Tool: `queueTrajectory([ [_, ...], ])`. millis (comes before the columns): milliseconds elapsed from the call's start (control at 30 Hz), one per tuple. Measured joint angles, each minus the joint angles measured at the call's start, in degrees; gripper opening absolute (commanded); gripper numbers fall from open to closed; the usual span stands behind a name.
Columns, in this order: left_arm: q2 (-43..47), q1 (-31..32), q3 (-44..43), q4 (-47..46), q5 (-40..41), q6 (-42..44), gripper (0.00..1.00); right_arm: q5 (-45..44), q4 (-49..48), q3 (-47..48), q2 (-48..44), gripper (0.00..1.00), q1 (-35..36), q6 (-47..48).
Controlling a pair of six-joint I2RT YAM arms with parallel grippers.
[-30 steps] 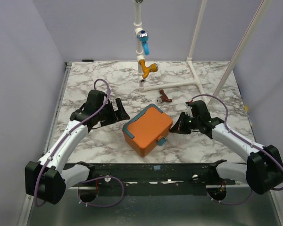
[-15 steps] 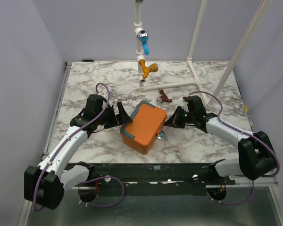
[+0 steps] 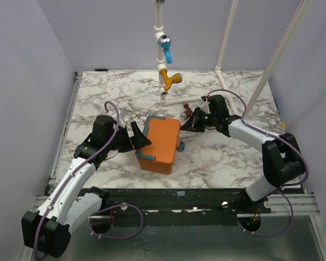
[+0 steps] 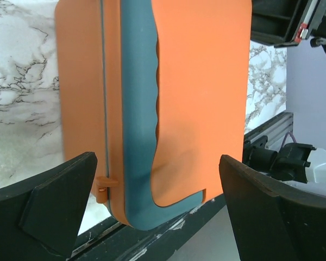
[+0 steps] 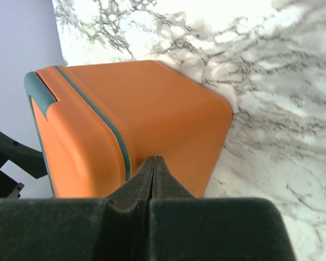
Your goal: Organize the medicine kit
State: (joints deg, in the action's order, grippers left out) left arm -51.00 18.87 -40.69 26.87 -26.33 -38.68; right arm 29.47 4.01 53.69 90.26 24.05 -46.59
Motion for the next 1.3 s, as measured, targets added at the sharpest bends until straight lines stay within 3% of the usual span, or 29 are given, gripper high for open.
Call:
queueTrajectory([
  [300, 4.0, 0.0, -0.5, 5.3, 2.3, 0.5, 0.98, -2.4, 5.3, 5.1, 1.5, 0.22, 0.0, 6.3],
  [600, 3.8, 0.0, -6.3, 10.0, 5.6, 3.7, 0.98, -5.8, 7.5, -2.9, -10.4, 0.43, 0.0, 7.7],
  [967, 2.0, 0.0, -11.9, 9.7, 1.9, 5.7, 0.99, -1.8, 2.2, -15.2, -20.9, 0.46, 0.0, 2.0],
  [1300, -1.1, 0.9, -9.4, 2.3, -7.6, 1.8, 0.98, 1.8, -6.7, -21.0, -21.5, 0.46, 0.1, -4.0],
])
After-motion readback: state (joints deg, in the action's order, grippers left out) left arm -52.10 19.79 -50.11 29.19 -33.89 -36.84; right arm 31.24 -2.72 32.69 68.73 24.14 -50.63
